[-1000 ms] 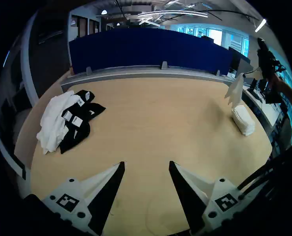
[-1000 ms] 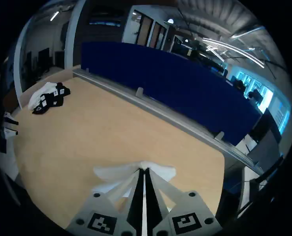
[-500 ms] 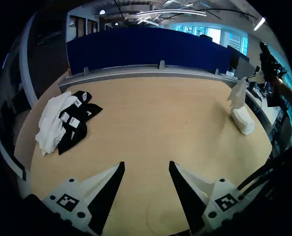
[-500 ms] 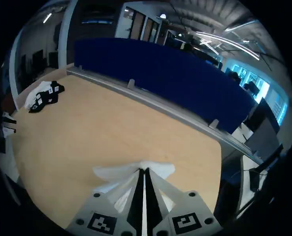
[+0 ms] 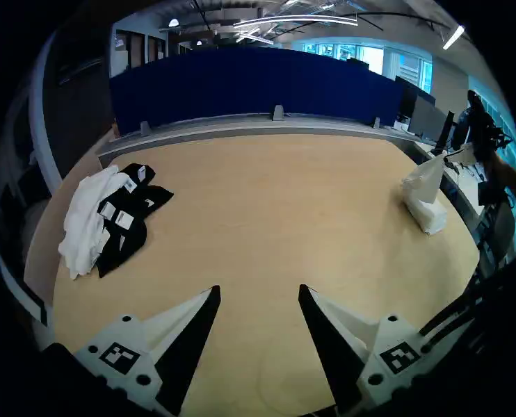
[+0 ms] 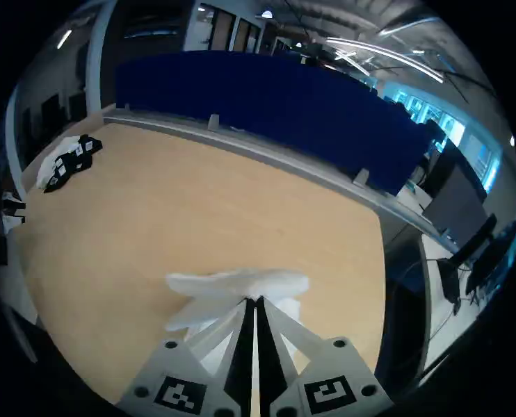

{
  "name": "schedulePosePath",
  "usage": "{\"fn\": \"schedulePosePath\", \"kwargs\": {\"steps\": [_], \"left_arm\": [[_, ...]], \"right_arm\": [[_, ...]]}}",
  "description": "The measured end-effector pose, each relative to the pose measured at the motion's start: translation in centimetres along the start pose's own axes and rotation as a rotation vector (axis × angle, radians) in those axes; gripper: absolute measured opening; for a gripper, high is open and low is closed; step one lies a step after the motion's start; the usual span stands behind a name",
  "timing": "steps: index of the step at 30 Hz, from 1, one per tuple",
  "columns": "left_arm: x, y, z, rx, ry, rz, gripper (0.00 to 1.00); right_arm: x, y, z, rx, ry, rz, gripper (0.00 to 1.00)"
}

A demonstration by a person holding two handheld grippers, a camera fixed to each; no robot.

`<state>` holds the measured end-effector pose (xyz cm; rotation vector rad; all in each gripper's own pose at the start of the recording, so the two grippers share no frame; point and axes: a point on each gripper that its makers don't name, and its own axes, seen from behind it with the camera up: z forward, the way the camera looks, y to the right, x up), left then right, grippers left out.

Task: Fold towel

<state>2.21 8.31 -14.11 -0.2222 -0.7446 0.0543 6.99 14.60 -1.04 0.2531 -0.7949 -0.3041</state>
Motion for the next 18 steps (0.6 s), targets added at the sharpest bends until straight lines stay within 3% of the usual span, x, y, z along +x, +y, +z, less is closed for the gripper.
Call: {"fn": "schedulePosePath", "kwargs": {"steps": [18], "left_arm": [[-0.5, -0.2, -0.6, 0.013, -0.005, 0.018, 0.83]], "right_arm": [[-10.7, 1.9, 0.7, -0.061, -0.135, 0.161, 0.02]]}}
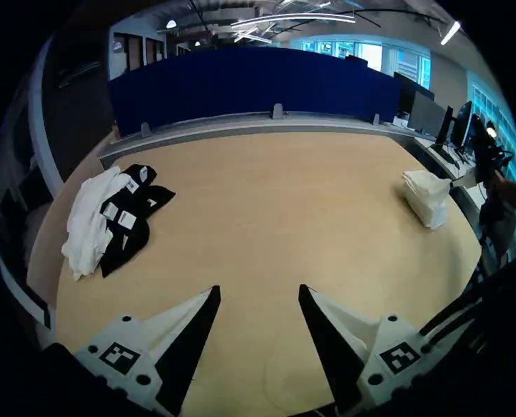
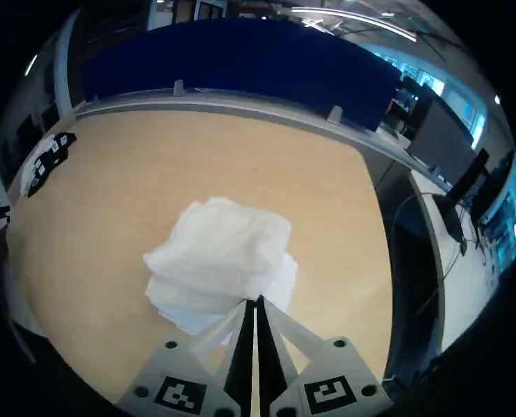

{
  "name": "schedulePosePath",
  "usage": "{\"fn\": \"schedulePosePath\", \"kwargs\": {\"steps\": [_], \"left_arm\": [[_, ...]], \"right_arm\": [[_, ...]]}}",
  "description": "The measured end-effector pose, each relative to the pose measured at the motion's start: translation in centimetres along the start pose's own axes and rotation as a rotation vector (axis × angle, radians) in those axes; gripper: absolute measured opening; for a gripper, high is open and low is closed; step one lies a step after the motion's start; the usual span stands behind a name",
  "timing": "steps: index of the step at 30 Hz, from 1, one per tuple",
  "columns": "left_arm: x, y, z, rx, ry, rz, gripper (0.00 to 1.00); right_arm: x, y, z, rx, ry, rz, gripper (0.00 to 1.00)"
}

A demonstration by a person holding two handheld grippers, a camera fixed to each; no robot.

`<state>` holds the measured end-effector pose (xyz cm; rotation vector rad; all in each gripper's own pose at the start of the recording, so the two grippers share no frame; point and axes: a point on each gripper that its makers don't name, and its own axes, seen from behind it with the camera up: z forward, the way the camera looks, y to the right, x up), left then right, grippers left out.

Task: Fold towel

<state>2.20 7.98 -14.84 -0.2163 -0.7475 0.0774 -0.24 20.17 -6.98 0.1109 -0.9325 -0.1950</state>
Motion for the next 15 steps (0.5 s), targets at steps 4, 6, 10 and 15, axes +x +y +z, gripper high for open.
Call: {"fn": "schedulePosePath", "kwargs": {"steps": [4, 6, 10, 15], "left_arm": [[-0.2, -0.1, -0.1, 0.005, -0.001, 0.002, 0.83], [-0.2, -0.1, -0.2, 0.007, -0.002, 0.004, 0.83], [-0.1, 0.0, -0.3, 0.009, -0.002, 0.009, 0.83], [0.0, 0.1, -0.4, 0.010, -0.002, 0.014, 0.83]], "right_arm": [[-2.1, 0.4, 0.8, -0.014, -0.032, 0.037, 0.02], [-3.1, 0.5, 1.2, -0.023, -0.048, 0.055, 0.02], [-4.6, 0.8, 2.2, -0.038, -0.078, 0.085, 0.02], [-5.8, 0.9, 3.4, -0.053, -0.104, 0.120, 0.02]]}}
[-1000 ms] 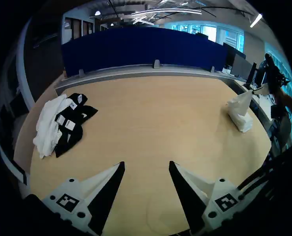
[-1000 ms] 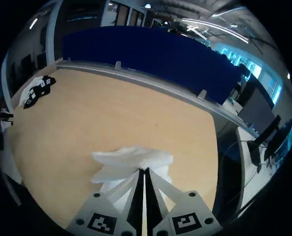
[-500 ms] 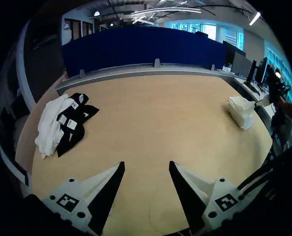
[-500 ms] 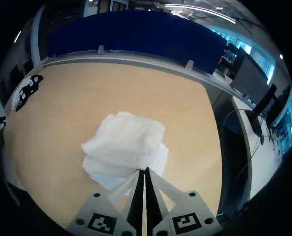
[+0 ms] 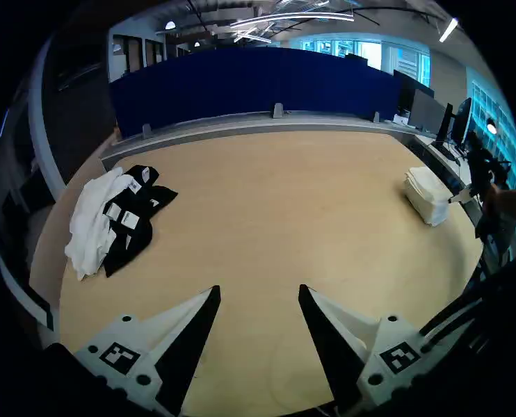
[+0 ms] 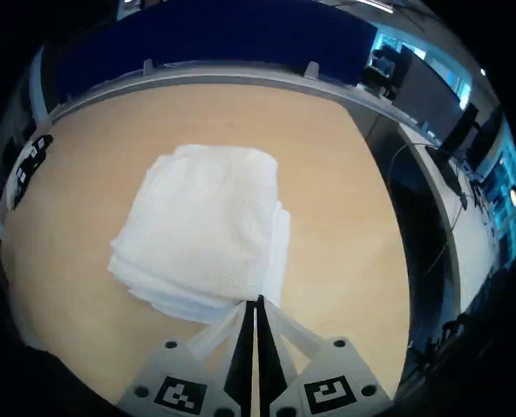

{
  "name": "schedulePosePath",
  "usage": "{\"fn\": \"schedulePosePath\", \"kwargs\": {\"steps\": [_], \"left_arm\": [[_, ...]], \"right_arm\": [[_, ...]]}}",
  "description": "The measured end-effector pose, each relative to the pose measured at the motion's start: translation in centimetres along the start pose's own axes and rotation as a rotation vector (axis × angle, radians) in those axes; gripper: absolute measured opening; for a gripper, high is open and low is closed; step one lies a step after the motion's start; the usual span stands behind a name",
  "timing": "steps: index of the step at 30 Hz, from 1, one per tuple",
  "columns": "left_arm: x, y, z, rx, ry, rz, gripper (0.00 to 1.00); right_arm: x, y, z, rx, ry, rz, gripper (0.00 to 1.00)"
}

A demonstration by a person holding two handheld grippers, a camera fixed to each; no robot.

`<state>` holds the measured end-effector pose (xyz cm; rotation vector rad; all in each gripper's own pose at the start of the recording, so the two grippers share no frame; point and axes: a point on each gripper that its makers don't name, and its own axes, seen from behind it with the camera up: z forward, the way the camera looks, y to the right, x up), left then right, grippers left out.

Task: Fold towel

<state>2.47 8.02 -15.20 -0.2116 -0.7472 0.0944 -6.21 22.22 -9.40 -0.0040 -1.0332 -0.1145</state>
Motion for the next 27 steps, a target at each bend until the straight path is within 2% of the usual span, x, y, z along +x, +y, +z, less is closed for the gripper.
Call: {"fn": "schedulePosePath", "kwargs": {"steps": [8, 17, 27], "left_arm": [[0.0, 0.2, -0.1, 0.000, 0.000, 0.006, 0.83], [0.1, 0.1, -0.1, -0.002, 0.000, 0.007, 0.83], [0.2, 0.1, -0.3, -0.004, 0.002, 0.015, 0.83]], "right_arm": [[-0.8, 0.2, 1.5, -0.025, -0.026, 0.045, 0.03], [-0.7, 0.3, 1.4, -0.044, -0.023, 0.043, 0.03], [-1.1, 0.3, 1.6, -0.052, -0.032, 0.067, 0.05]]}}
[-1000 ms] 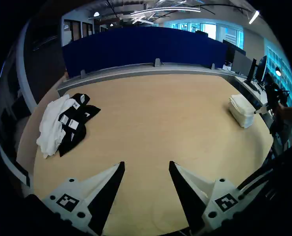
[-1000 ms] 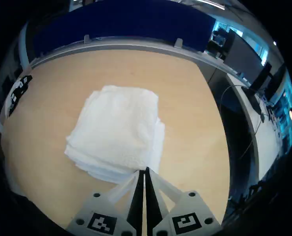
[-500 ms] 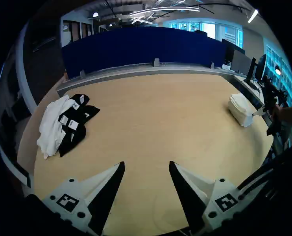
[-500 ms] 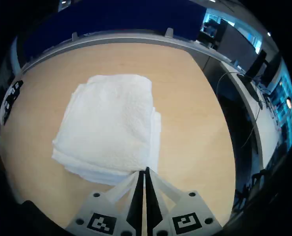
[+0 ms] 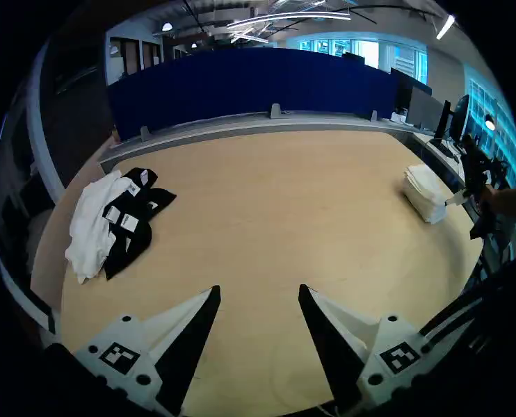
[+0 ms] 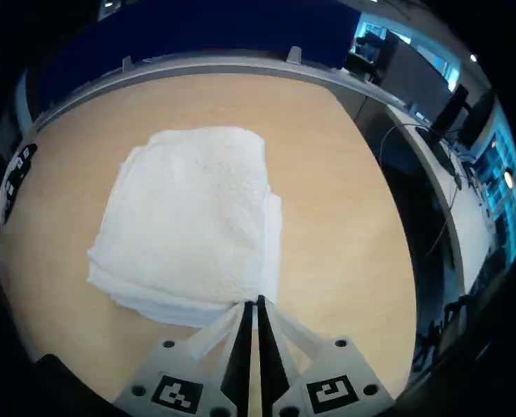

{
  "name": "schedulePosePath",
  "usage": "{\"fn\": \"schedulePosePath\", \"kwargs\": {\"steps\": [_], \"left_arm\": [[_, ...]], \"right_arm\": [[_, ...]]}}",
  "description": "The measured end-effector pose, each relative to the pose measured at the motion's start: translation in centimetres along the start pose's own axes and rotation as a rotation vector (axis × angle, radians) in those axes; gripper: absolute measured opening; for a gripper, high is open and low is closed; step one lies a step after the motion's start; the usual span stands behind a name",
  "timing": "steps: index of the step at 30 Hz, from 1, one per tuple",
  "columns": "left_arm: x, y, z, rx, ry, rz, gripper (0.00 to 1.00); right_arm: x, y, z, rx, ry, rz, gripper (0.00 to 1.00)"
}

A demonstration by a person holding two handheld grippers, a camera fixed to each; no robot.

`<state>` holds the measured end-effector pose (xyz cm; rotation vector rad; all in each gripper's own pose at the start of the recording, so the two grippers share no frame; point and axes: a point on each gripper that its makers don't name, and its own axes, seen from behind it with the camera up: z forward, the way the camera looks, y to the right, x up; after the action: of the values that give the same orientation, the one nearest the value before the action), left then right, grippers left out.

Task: Fold towel

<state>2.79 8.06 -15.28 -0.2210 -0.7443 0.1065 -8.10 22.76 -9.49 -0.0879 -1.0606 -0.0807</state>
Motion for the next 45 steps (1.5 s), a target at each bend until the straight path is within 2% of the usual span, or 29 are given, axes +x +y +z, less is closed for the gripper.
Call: {"fn": "schedulePosePath", "kwargs": {"steps": [2, 9, 11, 13, 17, 19, 23, 32, 38, 45], "left_arm": [[-0.1, 0.0, -0.1, -0.001, 0.000, 0.000, 0.83], [-0.1, 0.0, -0.4, -0.003, 0.003, 0.006, 0.83], [0.0, 0.0, -0.3, -0.004, 0.004, 0.004, 0.83], [0.2, -0.1, -0.3, -0.005, 0.008, 0.001, 0.83], [0.3, -0.2, -0.3, -0.006, 0.010, -0.002, 0.83], [0.2, -0.2, -0.3, -0.007, 0.011, -0.001, 0.83], [0.1, -0.1, -0.3, -0.010, 0.012, 0.000, 0.83], [0.0, 0.0, -0.6, -0.010, 0.018, -0.005, 0.83], [-0.2, -0.5, -1.0, 0.001, 0.020, -0.013, 0.83], [-0.5, -1.1, -1.2, 0.014, 0.014, -0.014, 0.83]], "right_arm": [[0.0, 0.0, -0.1, -0.001, 0.003, 0.006, 0.09], [0.1, 0.0, -0.9, -0.009, 0.022, 0.016, 0.34], [0.0, -0.1, -1.2, -0.002, 0.026, 0.019, 0.44], [-0.2, -0.1, -1.7, 0.001, 0.029, 0.016, 0.60], [-0.4, -0.4, -2.6, 0.003, 0.038, 0.001, 0.80], [-0.5, -0.8, -2.9, 0.012, 0.041, -0.008, 0.86], [-0.1, -2.1, -3.4, 0.039, 0.066, -0.019, 0.86], [3.5, -5.8, -4.1, 0.106, 0.141, -0.049, 0.86], [4.9, -8.0, -3.4, 0.140, 0.150, -0.061, 0.86], [3.7, -8.9, -1.8, 0.151, 0.121, -0.073, 0.86]]}}
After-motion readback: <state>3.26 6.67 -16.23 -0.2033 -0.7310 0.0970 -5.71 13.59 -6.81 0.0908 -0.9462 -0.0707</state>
